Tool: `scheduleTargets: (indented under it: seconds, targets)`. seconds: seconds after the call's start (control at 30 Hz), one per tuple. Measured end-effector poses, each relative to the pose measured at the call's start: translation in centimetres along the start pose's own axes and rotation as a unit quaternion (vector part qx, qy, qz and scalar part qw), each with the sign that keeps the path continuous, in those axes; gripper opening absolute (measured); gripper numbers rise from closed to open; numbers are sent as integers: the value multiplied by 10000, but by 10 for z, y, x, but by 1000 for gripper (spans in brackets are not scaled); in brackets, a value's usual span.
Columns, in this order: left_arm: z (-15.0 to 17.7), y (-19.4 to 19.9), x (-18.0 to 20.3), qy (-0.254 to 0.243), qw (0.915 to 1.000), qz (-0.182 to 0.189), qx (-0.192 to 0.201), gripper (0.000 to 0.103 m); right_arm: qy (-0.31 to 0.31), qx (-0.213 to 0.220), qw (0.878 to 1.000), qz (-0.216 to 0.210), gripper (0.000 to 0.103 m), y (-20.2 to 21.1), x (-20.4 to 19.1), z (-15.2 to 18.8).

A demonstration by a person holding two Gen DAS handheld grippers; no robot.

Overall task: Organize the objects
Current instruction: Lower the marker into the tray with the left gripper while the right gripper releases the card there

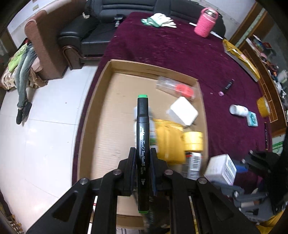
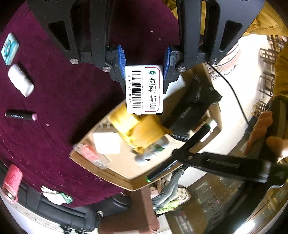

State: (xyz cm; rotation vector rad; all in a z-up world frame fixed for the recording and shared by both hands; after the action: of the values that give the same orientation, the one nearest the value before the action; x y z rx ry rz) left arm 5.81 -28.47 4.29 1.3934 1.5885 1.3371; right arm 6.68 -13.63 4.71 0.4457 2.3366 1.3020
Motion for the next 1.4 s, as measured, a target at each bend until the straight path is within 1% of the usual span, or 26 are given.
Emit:
scheduleTargets:
  seconds: [0.23,0.47,0.63,1.0,1.23,1.3,1.33,1.4]
  targets:
    - [-3,-11,-25,207,9997,-83,-41,13,307,-69,9995,-86,33,-10,-22,-15]
    - [-3,-18,-40,332,9993,-147,-78,13,539,-346,9979,-137,33,-30,-38,-24]
    - [-5,-28,-43,296,9992,-213,-152,13,654,-523,9965,-34,34,-46,-44,-29]
    - [-11,-43,-51,277,9989,-257,-276,13,902,-623,9938,199,34,-55,-50,-36]
    - [-6,-49,-50,225,9986,-299,-383,13,1191,-727,9902,70,34,-61,-62,-35]
    - [-6,-51,-51,251,9984,-323,-386,13,1174,-785,9898,197,33,-67,-59,-34]
    - [-5,-51,-52,265,9984,-316,-386,13,1147,-796,9897,329,34,-71,-54,-34]
    - [-4,-52,-52,265,9984,-313,-391,13,1029,-841,9906,328,34,-75,-48,-34]
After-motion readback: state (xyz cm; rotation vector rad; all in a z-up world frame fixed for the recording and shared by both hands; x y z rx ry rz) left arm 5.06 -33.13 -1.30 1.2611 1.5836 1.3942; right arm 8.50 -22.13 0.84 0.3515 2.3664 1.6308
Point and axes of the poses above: each gripper's, at about its wrist camera, not at the fingertips, and y roughly against the way its jaws point, x to its right, z to its underside, the point moved 3 cm from there along -y, roughly the way its jaws point, and after that the axes turned 2 degrees about z, right-handed, at the moved point
